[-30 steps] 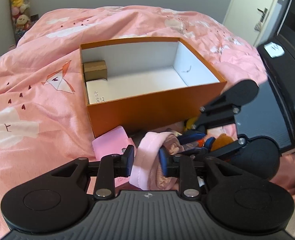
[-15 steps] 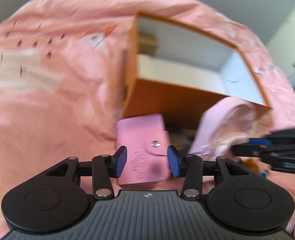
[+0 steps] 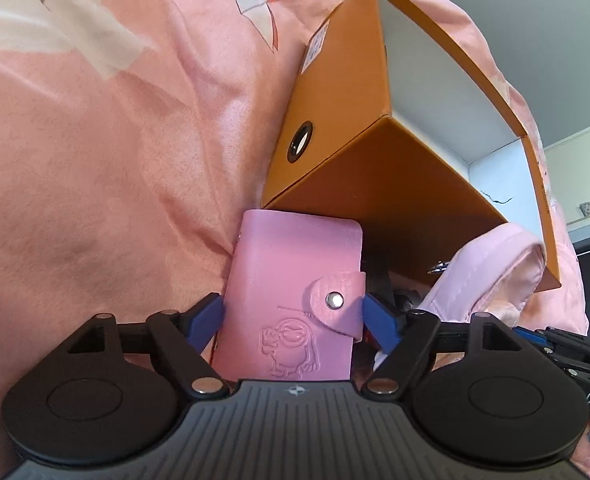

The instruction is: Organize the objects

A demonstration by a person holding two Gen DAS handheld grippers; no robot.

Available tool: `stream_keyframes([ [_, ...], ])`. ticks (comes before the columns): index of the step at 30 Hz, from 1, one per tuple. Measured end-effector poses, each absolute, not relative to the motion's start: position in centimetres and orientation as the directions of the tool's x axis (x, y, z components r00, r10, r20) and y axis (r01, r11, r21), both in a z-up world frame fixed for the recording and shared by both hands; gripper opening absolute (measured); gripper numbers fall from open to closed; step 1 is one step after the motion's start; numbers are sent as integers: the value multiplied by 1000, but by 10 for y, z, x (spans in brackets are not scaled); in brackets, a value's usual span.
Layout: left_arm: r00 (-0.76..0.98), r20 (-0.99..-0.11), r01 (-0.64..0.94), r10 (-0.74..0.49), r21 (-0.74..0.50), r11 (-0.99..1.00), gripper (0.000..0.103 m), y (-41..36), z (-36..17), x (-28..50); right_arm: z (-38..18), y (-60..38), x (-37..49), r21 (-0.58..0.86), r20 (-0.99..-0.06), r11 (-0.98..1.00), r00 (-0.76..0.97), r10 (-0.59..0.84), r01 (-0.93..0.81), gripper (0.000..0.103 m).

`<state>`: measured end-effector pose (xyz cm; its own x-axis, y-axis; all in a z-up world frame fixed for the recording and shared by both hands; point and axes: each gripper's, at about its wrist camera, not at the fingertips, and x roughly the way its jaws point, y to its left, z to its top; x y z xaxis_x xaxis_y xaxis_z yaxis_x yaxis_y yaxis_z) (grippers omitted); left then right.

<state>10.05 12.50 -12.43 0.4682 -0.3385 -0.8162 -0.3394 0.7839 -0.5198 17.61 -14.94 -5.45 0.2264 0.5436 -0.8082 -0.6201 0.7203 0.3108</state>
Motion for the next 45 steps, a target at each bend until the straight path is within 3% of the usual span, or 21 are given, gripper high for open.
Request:
stream_keyframes([
  [15,473,-827,-290,-303,-471,833,86,116,-113,95,-54,-155,172,336,-801,741,237,550,-582,17],
  [16,482,-822,-280,-303,-473,836,67,115,-110,94,-53,-156,172,338,-800,744,241,550,-577,17],
  [17,508,-798,-248,-324,-496,832,20,114,-105,93,-52,-158,172,340,-799,748,245,549,-570,17],
  [19,512,-809,-236,-289,-456,858,6,112,-93,93,-51,-162,174,358,-794,755,247,555,-549,16],
  [21,504,-827,-216,-248,-399,891,6,109,-90,94,-51,-167,176,392,-787,755,233,571,-525,16],
  [22,494,-836,-212,-238,-382,900,12,108,-92,96,-51,-169,177,398,-786,755,231,574,-521,16],
  [24,481,-850,-217,-215,-353,910,39,108,-94,96,-51,-170,177,397,-786,757,234,573,-519,16],
  [25,482,-851,-236,-210,-357,904,72,111,-96,97,-51,-171,176,398,-785,757,235,573,-518,16],
  [26,479,-848,-256,-226,-381,888,82,116,-100,100,-51,-171,176,398,-784,757,236,574,-518,16],
  [28,466,-838,-272,-283,-440,856,82,124,-112,100,-51,-171,175,396,-783,758,239,574,-519,16],
  [29,464,-834,-280,-298,-457,844,89,126,-116,102,-51,-171,175,394,-784,757,240,573,-520,16],
  [38,467,-824,-262,-322,-476,839,94,125,-134,107,-53,-172,178,402,-781,757,237,577,-516,16],
  [45,473,-859,-210,-194,-324,923,91,94,-123,105,-51,-170,174,389,-783,760,247,570,-520,17],
])
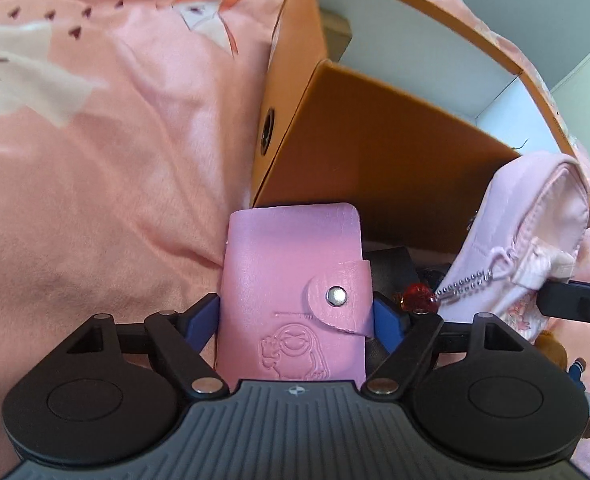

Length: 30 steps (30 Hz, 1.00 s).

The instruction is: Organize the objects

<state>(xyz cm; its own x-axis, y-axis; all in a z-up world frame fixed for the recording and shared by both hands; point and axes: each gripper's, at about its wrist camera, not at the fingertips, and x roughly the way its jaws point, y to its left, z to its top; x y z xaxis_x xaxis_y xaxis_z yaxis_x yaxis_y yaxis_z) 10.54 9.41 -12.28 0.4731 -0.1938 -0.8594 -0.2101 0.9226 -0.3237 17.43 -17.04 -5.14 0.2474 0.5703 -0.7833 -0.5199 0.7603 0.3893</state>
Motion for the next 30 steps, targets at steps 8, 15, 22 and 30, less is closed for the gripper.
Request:
stream_keyframes([
  [8,535,-831,-167,-156,-285,944,90,92,-85,83,-48,-183,174,408,-776,772,260,575,-488,16],
  [15,595,-784,-90,-180,-287,954,89,78,-42,74,-31,-192,171,409,-757,762,279,591,-502,15],
  [22,671,-706,16,-225,-290,957,89,70,7,87,10,-205,174,404,-699,745,347,626,-530,14],
  [30,672,-682,67,-290,-334,940,89,54,25,166,46,-214,218,336,-658,800,483,577,-497,14],
])
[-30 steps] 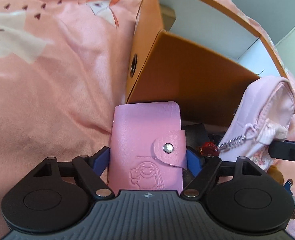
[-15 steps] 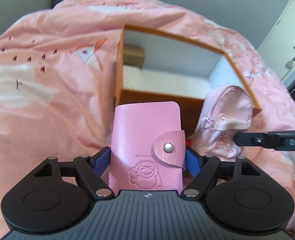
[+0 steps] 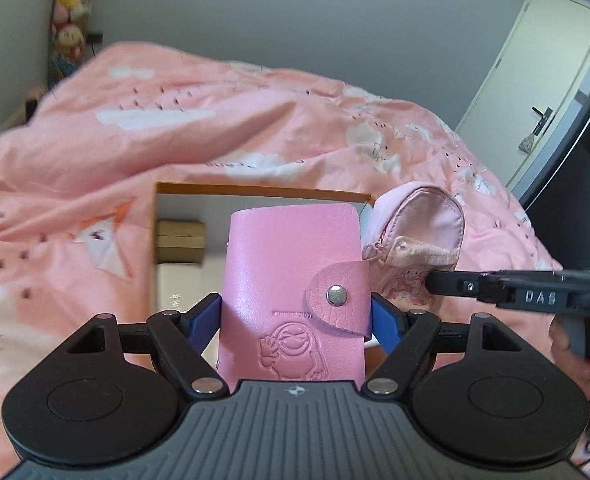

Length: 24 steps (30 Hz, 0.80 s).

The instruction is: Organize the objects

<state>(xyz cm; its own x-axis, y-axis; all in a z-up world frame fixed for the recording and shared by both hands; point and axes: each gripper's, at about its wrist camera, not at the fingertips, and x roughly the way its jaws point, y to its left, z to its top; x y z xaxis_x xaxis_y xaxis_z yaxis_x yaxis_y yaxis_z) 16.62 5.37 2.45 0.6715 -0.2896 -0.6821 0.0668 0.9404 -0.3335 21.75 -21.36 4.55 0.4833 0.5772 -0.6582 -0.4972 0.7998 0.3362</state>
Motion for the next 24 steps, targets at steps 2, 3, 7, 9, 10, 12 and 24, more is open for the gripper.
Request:
stream_keyframes([
  [2,638,-708,53,-305,-354,934,89,48,12,192,44,-214,233,315,-670,821,502,547,-475,15],
  [3,616,-731,33,-295,-350,936,89,45,2,205,42,-213,241,298,-680,835,511,526,-462,15],
  [7,524,-811,-6,-260,-309,951,89,36,-40,239,27,-211,265,251,-716,865,519,468,-434,15],
  [9,481,-836,-21,-264,-313,950,89,34,-59,248,18,-210,273,242,-731,868,507,457,-433,15],
  [10,472,-840,-29,-268,-319,947,89,34,-65,250,13,-209,276,239,-740,869,497,452,-434,15],
  [12,478,-835,-45,-272,-332,942,89,37,-72,251,2,-204,282,230,-765,866,467,443,-444,15],
  [24,437,-878,-39,-194,-234,971,89,33,-80,258,-30,-166,302,194,-826,857,393,406,-478,15],
])
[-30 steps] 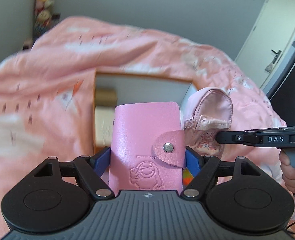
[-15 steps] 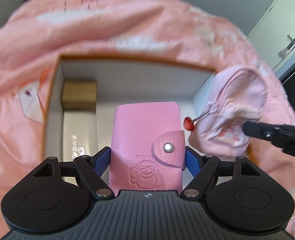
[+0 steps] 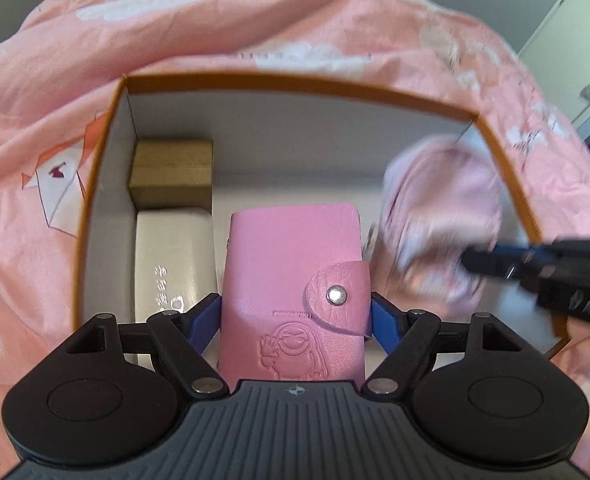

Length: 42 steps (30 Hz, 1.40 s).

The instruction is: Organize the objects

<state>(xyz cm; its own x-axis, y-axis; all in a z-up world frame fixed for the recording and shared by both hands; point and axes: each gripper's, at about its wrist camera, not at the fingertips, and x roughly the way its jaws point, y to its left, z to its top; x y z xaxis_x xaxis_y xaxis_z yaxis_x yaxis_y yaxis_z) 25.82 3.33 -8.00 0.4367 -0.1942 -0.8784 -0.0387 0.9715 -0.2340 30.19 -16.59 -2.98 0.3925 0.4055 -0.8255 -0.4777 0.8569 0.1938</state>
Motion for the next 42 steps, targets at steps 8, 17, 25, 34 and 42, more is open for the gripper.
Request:
stream_keyframes([
  [8,309,-925,-80,-223,-259,963,90,27,-102,270,-24,-171,309,183,-817,868,420,396,-461,15],
  [17,194,-924,-95,-330,-353,931,97,38,-111,273,-33,-168,310,178,-832,868,400,384,-463,15],
  [25,311,-893,-109,-324,-372,922,99,54,-88,255,-33,-166,308,143,-845,867,397,358,-478,15],
  [34,522,-809,-74,-270,-359,930,93,82,-39,233,-44,-148,309,55,-903,852,339,266,-521,15],
  [42,545,-792,-76,-275,-373,925,92,85,-39,246,-56,-135,315,140,-926,846,234,296,-515,15],
])
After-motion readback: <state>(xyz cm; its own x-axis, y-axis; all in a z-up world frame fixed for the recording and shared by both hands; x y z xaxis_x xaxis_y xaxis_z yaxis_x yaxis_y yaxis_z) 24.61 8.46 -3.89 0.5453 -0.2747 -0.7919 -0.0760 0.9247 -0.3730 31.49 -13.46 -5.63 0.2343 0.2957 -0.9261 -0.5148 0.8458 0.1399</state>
